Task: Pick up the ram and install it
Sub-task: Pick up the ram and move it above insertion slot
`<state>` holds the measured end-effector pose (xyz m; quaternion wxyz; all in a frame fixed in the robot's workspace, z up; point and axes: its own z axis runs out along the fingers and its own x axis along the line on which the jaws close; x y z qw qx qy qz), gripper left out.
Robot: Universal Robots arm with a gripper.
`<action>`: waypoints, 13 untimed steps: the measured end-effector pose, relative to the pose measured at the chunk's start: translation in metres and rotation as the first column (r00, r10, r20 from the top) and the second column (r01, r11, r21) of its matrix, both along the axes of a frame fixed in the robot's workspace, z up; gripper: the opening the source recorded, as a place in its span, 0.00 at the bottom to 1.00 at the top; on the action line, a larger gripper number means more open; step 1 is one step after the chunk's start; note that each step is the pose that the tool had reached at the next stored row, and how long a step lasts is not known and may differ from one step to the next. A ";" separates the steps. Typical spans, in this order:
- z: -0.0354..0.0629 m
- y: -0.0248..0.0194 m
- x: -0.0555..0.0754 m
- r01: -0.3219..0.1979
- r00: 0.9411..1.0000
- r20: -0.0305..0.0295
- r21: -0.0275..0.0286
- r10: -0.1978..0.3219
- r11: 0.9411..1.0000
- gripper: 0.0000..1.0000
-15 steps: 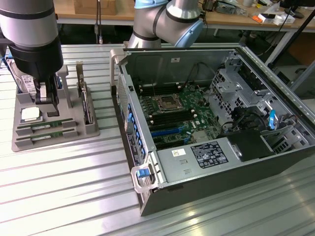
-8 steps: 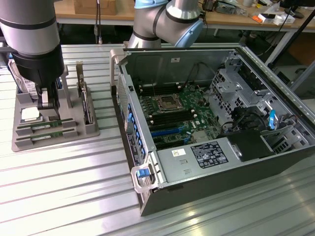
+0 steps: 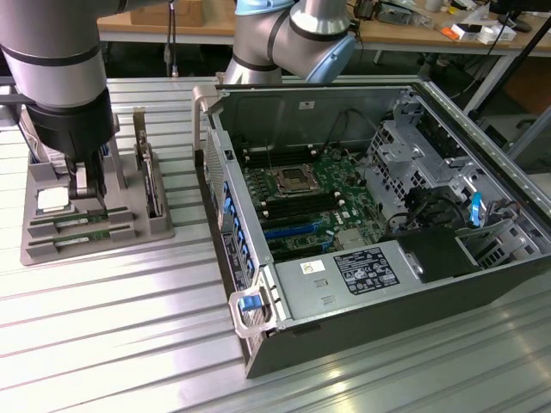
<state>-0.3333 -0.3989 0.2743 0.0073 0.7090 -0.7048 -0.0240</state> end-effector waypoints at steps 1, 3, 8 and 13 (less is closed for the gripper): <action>-0.0023 0.0000 0.000 0.000 1.000 0.000 0.000 0.000 1.000 0.42; -0.0062 0.0000 0.000 0.000 1.000 0.000 0.000 0.000 1.000 0.42; -0.0163 0.0000 0.000 0.000 1.000 0.000 0.000 0.000 1.000 0.42; -0.0265 0.0000 -0.001 0.000 1.000 0.000 0.000 0.000 1.000 0.42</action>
